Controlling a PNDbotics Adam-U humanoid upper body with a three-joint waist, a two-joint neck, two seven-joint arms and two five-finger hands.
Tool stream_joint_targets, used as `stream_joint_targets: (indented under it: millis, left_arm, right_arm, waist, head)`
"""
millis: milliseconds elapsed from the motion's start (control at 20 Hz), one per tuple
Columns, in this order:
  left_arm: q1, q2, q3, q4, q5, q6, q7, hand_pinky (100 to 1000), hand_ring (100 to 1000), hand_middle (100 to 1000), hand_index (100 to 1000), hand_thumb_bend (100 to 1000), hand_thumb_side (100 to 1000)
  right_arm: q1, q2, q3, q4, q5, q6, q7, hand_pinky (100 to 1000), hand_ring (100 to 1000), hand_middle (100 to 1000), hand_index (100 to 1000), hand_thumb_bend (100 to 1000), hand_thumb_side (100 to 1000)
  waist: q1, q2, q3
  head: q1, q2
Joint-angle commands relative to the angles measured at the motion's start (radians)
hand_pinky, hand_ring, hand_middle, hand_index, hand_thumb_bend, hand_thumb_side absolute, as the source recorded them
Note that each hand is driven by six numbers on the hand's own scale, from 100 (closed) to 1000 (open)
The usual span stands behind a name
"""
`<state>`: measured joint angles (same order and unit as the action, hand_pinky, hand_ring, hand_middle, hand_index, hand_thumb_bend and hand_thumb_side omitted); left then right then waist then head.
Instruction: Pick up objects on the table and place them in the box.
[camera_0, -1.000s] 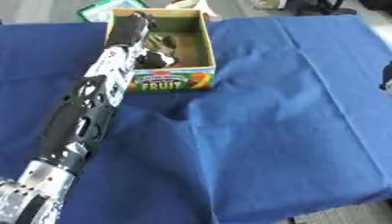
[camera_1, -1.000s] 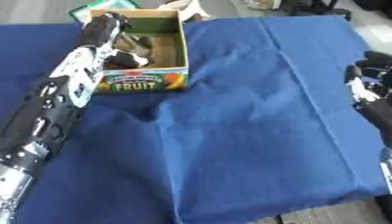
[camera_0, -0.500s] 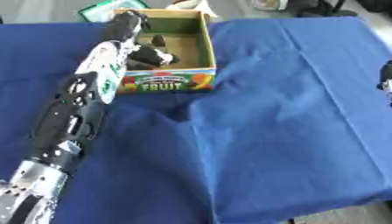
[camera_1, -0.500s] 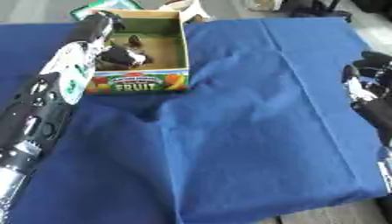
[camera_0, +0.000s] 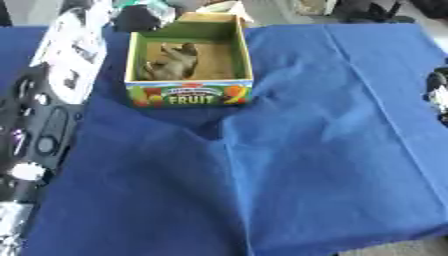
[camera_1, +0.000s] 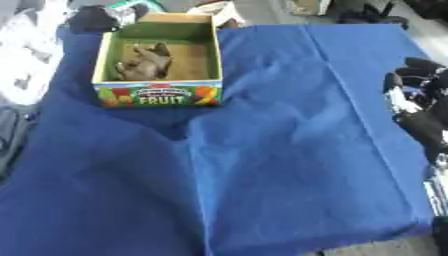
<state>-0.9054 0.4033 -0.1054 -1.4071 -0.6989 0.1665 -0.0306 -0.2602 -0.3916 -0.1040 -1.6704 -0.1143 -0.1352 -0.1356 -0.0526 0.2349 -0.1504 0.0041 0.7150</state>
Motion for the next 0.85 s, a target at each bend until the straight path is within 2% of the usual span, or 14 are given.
stream_joint_targets:
  millis: [50, 200, 400, 650, 850]
  left_arm:
    - [0.043, 0.085, 0.028, -0.161, 0.117, 0.03, 0.033, 572, 621, 595, 684, 625, 576]
    - [0.143, 0.125, 0.071, -0.269, 0.216, 0.063, 0.07, 558, 616, 588, 679, 613, 581]
    - [0.265, 0.146, 0.143, -0.345, 0.319, 0.1, 0.151, 536, 609, 577, 666, 590, 583]
    - [0.391, 0.133, 0.22, -0.373, 0.471, 0.061, 0.25, 501, 591, 563, 658, 546, 599]
    - [0.457, 0.128, 0.248, -0.381, 0.536, 0.036, 0.284, 490, 582, 556, 658, 535, 612]
  right_arm:
    - [-0.006, -0.017, -0.016, -0.007, 0.004, -0.002, -0.007, 567, 688, 646, 777, 251, 259]
    - [-0.005, -0.016, -0.021, -0.007, 0.006, -0.002, -0.012, 567, 688, 646, 777, 251, 259]
    - [-0.003, -0.016, -0.026, -0.008, 0.007, -0.002, -0.017, 567, 688, 646, 777, 250, 259]
    - [-0.001, -0.016, -0.031, -0.008, 0.008, -0.002, -0.023, 566, 688, 646, 777, 249, 259]
    - [-0.001, -0.017, -0.033, -0.007, 0.009, -0.003, -0.025, 566, 688, 646, 776, 250, 259]
  waist:
    - [-0.003, -0.017, 0.007]
    - [-0.006, -0.016, 0.022]
    - [-0.007, -0.013, 0.038]
    - [-0.007, -0.009, 0.06]
    - [-0.008, -0.006, 0.068]
  head:
    - [-0.018, -0.013]
    - [-0.03, -0.016]
    - [-0.042, -0.021]
    - [-0.054, -0.024]
    - [-0.055, -0.025]
